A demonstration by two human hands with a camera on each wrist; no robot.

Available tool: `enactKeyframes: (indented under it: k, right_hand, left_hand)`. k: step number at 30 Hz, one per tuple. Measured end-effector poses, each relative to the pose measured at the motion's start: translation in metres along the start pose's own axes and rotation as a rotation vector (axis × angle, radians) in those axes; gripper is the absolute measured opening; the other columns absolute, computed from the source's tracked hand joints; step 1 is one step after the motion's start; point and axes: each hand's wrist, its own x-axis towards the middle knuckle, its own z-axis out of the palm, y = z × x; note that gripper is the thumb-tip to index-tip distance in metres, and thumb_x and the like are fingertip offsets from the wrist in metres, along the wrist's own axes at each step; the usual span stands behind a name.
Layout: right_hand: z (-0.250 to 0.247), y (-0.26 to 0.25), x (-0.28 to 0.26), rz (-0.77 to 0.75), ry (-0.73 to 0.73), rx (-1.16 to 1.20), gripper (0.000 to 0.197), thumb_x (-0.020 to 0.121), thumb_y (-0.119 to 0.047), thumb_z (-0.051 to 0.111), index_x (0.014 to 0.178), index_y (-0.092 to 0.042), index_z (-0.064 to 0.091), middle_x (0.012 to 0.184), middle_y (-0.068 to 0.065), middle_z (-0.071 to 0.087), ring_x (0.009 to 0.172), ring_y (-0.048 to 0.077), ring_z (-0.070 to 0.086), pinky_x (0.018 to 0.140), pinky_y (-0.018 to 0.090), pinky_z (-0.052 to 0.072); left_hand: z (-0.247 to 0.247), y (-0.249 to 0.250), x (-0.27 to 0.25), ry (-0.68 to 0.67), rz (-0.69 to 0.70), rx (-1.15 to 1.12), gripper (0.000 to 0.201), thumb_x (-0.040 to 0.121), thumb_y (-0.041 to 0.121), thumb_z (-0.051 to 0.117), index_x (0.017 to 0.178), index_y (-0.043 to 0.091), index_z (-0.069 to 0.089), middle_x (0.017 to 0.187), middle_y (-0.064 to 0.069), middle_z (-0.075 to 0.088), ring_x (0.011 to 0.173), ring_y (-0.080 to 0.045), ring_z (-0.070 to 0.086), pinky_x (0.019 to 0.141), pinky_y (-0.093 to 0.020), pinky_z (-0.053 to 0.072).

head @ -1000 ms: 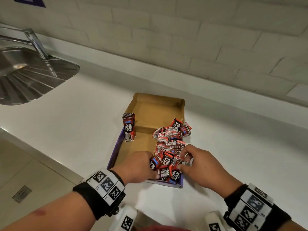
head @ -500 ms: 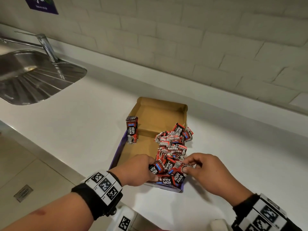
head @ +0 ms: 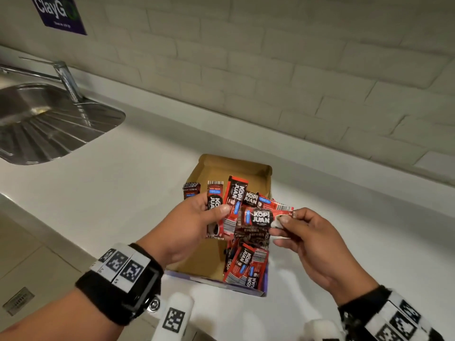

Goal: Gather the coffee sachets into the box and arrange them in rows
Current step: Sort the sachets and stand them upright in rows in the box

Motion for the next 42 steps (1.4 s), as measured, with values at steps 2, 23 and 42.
enactKeyframes:
  k: [2, 23, 42]
  right_hand:
    - [0.011, 0.006, -0.002, 0.011, -0.031, 0.008, 0.022, 0.093, 0.004, 0.064, 0.081, -0.007, 0.049, 0.080, 0.021, 0.074, 0.072, 0.026, 0.076, 0.057, 0.026, 0.061]
    - [0.016, 0.013, 0.014, -0.113, -0.056, -0.462, 0.037, 0.096, 0.003, 0.059, 0.088, -0.024, 0.084, 0.115, -0.011, 0.071, 0.092, 0.007, 0.072, 0.061, 0.023, 0.056]
    - [0.045, 0.012, 0.031, -0.090, -0.187, -0.288, 0.045, 0.094, 0.009, 0.062, 0.118, -0.028, 0.068, 0.099, 0.014, 0.076, 0.090, 0.031, 0.077, 0.067, 0.036, 0.064]
  left_hand:
    - [0.003, -0.003, 0.004, 0.033, -0.010, -0.074, 0.034, 0.095, 0.013, 0.062, 0.128, 0.004, 0.058, 0.120, -0.021, 0.070, 0.104, -0.034, 0.070, 0.081, -0.043, 0.058]
    - [-0.047, 0.022, -0.014, 0.359, 0.110, 0.164, 0.017, 0.090, 0.003, 0.067, 0.106, 0.009, 0.067, 0.101, -0.014, 0.076, 0.092, -0.032, 0.074, 0.079, -0.042, 0.059]
    - [-0.058, 0.015, -0.014, 0.445, 0.123, 0.057, 0.013, 0.086, 0.002, 0.072, 0.090, 0.014, 0.070, 0.095, -0.014, 0.075, 0.088, -0.031, 0.072, 0.081, -0.046, 0.053]
